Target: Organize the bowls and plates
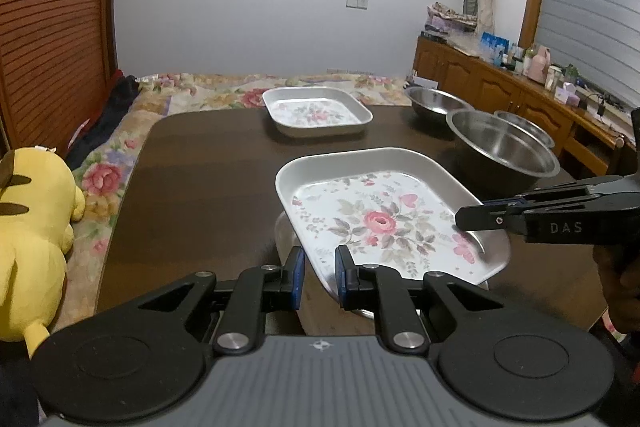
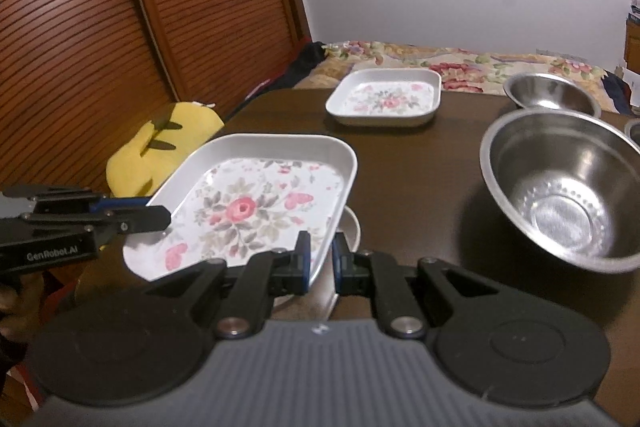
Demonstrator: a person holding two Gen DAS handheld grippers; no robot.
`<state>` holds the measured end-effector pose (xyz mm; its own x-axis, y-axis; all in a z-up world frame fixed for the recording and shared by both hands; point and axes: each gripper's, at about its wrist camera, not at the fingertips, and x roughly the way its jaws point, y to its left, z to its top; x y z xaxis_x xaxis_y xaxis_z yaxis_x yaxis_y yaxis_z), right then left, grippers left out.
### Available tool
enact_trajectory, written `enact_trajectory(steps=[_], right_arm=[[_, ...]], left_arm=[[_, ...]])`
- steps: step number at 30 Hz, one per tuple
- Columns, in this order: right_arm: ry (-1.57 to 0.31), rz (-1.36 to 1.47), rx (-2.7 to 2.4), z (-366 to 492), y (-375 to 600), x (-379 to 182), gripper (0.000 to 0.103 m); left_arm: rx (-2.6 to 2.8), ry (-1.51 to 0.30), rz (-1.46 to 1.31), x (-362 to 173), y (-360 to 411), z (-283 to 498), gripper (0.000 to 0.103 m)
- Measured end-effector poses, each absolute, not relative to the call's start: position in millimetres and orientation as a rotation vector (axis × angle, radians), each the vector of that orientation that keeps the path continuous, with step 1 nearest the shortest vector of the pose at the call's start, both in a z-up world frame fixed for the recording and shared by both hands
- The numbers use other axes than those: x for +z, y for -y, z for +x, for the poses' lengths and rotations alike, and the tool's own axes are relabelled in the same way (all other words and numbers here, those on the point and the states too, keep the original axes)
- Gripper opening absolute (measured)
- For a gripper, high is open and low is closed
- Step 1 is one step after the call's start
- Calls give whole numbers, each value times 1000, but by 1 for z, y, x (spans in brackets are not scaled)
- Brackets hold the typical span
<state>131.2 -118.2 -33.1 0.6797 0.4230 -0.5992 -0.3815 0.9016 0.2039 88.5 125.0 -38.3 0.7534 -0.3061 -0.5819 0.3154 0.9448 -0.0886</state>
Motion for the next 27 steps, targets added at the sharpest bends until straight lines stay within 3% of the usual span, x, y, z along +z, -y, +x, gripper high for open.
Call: enact_trajectory(steps=[27], right_arm=[[-594,81,385,97,111,-60,15]], left_arm=[[-292,-645,3,-59,-124,85,18]])
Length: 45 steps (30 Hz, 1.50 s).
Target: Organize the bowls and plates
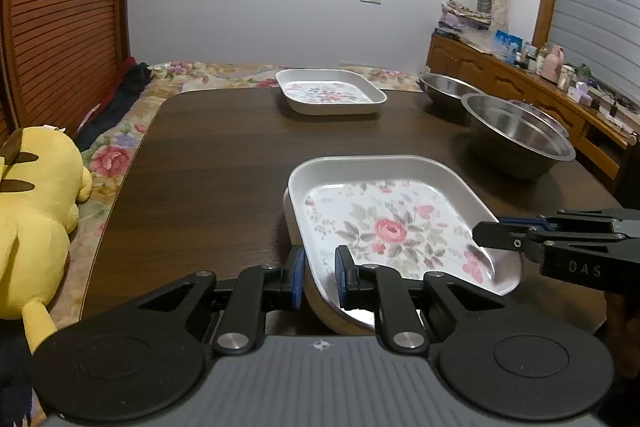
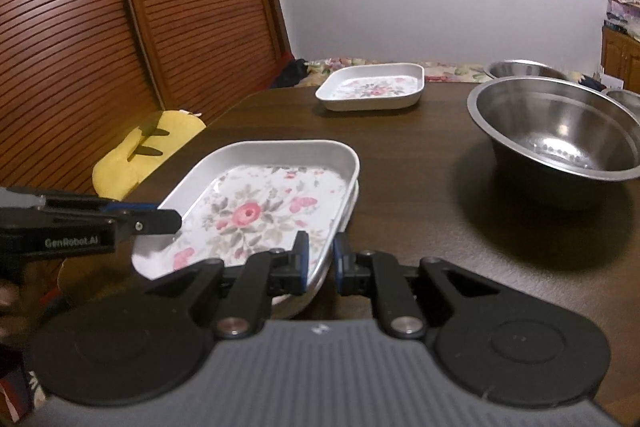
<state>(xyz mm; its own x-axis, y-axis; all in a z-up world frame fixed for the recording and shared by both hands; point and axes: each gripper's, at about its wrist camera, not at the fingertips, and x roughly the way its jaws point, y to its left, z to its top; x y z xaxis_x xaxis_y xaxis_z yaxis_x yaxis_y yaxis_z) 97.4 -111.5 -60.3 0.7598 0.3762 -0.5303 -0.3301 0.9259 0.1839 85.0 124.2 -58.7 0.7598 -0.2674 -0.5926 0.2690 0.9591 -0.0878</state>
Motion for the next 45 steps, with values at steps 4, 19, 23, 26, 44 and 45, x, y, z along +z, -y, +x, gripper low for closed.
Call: enact_trajectory(steps=[4,19,23,26,44,45], right_arm=[[-584,85,382,95,114,-64,16],[-586,87,391,95,114,-65,17],[-580,96,389,93,115,-66,17],[-571,101,387,92,118,-64,17],[-430,39,439,149,153,26,27],[-430,34,446,155,155,30,28]], left_arm=[[-290,-657,-13,-61,-127,86,18],[-285,-656,-9,-60,-127,85,18],[-283,-645,-13,-56,-127,85,24],[-287,-635,-11,-50,-126,88,27],[-309,-587,51,4,-107,162,46],[-310,-587,52,6,-105,167,47]])
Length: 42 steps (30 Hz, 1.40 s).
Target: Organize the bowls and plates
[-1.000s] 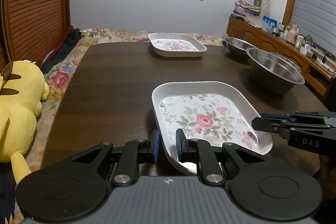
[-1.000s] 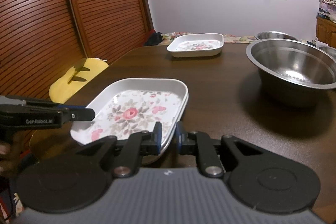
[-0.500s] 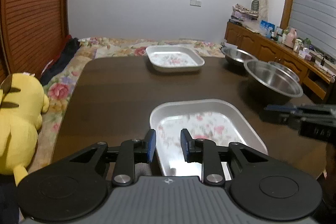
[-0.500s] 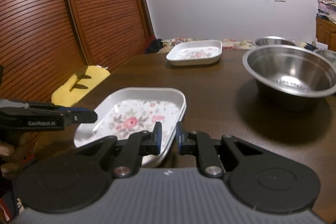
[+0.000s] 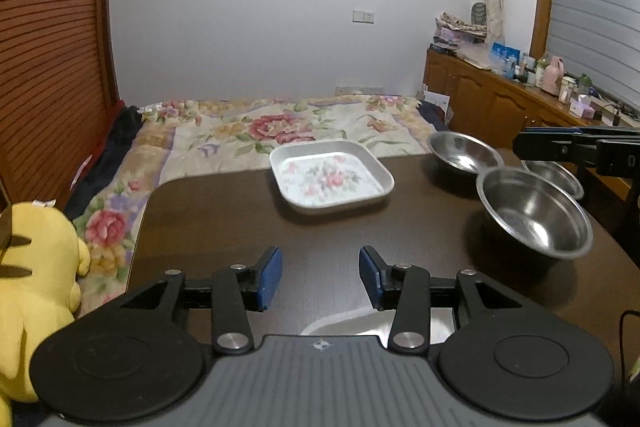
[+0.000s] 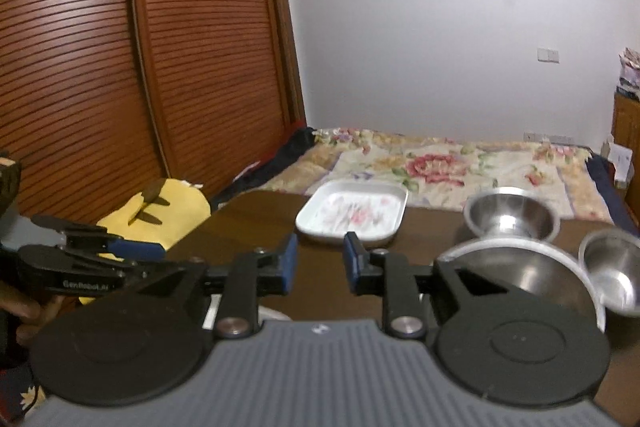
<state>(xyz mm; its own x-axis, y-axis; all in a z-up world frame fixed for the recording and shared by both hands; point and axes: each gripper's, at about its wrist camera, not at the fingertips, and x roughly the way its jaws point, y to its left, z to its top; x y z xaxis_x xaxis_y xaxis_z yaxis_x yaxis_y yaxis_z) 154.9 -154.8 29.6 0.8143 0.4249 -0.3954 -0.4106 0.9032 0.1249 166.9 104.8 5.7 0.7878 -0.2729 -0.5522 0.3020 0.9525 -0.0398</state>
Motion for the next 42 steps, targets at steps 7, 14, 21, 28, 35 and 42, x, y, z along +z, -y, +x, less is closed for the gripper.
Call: enact_trajectory(steps=[7,14,21,28,35,42], right_arm=[[-480,24,493,206,163,43,41],[-591,11,541,261,159,34,44],[-696,-19,499,313,159,14,44],[-804,7,486,352,157,-12,44],[-877,33,463,366,152,-29,44],[-909,28,465,370,146,-38,40]], left_arm=[[-311,-579,58,14,-86,218,53],[-320,-615,47,5,-83,272,53],[-325,-665,52,-16,-86,316,53],[-328,-710,22,-38,-91,347,50],[-326,-745,13,-51,-95,359,38],[-324,-765,1,-56,-96,360,28]])
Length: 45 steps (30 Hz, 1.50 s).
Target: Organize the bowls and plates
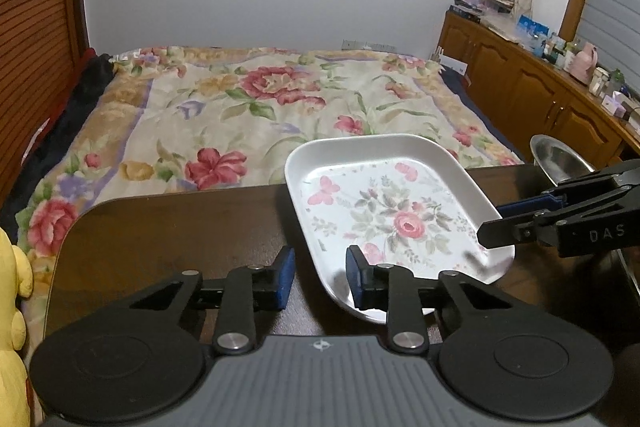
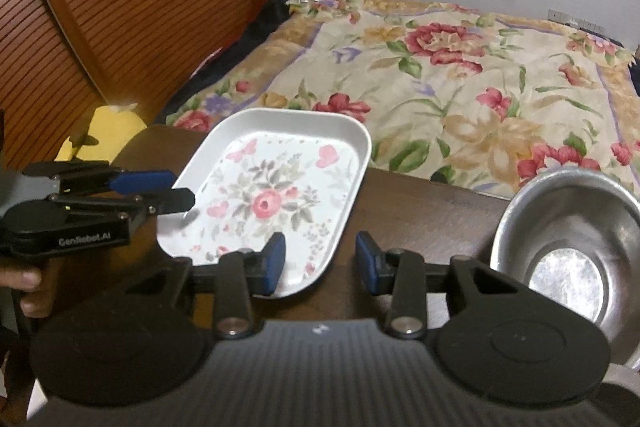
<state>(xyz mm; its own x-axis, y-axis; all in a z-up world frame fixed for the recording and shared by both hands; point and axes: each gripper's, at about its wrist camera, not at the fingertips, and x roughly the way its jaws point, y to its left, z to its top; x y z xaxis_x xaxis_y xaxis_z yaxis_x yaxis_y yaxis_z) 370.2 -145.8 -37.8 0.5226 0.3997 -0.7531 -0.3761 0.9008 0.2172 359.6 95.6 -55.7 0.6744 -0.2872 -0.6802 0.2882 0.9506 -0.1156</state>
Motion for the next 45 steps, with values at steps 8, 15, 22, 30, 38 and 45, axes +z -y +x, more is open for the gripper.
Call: enact_trajectory(steps=[8,15,22,30,38,45], right_arm=[[-928,27,451,375,144,-40,30],[-947,53,445,382,149,-46,20],[-953,39,461,380,146,-46,11],[-942,53,466,372,148,-40,11],[-906,63,482,354,149,-25,11],[-879,74,491,336,151,-14,12]], left_arm=[[-319,-779,0,-60,-94,361,21],[-325,-785,-19,-60,-95,362,13],[-321,-793,-12,-53,-96,357,13],[-317,-766,-1,-37,-101,343,13],[-314,-728,6,-20,-105,321,13],[-319,-690,12,-3,-108,295,13]])
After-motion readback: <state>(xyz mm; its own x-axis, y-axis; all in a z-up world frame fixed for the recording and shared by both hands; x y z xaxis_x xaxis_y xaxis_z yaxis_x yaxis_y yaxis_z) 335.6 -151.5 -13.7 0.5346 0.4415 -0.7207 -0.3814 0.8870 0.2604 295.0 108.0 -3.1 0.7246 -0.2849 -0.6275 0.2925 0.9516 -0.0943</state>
